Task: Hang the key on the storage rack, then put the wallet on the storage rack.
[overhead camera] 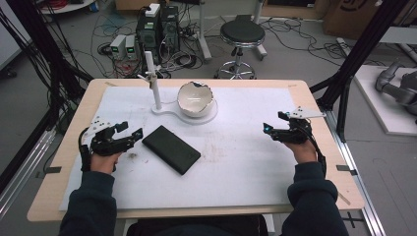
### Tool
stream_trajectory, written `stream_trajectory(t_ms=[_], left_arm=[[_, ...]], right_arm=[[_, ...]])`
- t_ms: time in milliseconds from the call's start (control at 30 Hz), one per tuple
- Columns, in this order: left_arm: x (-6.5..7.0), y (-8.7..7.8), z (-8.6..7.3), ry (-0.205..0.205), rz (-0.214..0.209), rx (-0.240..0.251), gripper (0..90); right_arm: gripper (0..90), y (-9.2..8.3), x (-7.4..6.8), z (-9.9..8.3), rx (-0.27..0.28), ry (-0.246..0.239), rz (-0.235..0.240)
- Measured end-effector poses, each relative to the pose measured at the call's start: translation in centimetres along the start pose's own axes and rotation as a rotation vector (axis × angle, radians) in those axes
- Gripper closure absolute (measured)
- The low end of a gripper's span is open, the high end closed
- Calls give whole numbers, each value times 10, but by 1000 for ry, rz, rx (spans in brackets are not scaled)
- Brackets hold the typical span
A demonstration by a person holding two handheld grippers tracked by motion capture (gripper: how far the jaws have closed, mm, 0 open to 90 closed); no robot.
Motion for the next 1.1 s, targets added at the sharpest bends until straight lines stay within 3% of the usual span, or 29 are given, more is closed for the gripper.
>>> stream_trajectory(t_ms=[433,733,900,1000,1100], left_arm=[[3,1,-1,10,-4,-10,271],[3,4,-2,7,-8,-24,271],[0,11,-8,-7,3,-105,264],[3,16,-12,-16,-25,-164,260],[12,24,-15,29,-49,-213,255]], right_arm=[[216,5,-2,-2,-33,-21,7],[216,2,-1,-1,-3,-9,6],[216,1,1,-4,-8,14,7],[216,0,0,-9,-18,14,15],[216,0,-1,-9,-17,4,24]])
Point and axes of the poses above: each handheld gripper's, and its own axes: y roughly forward along the jaws, z roughly out of its top, x roughly to its right, the point moved 3 cm from there along y, roughly forward along the jaws, and after that the axes turned 9 degrees about z, right-handed, at the moved point
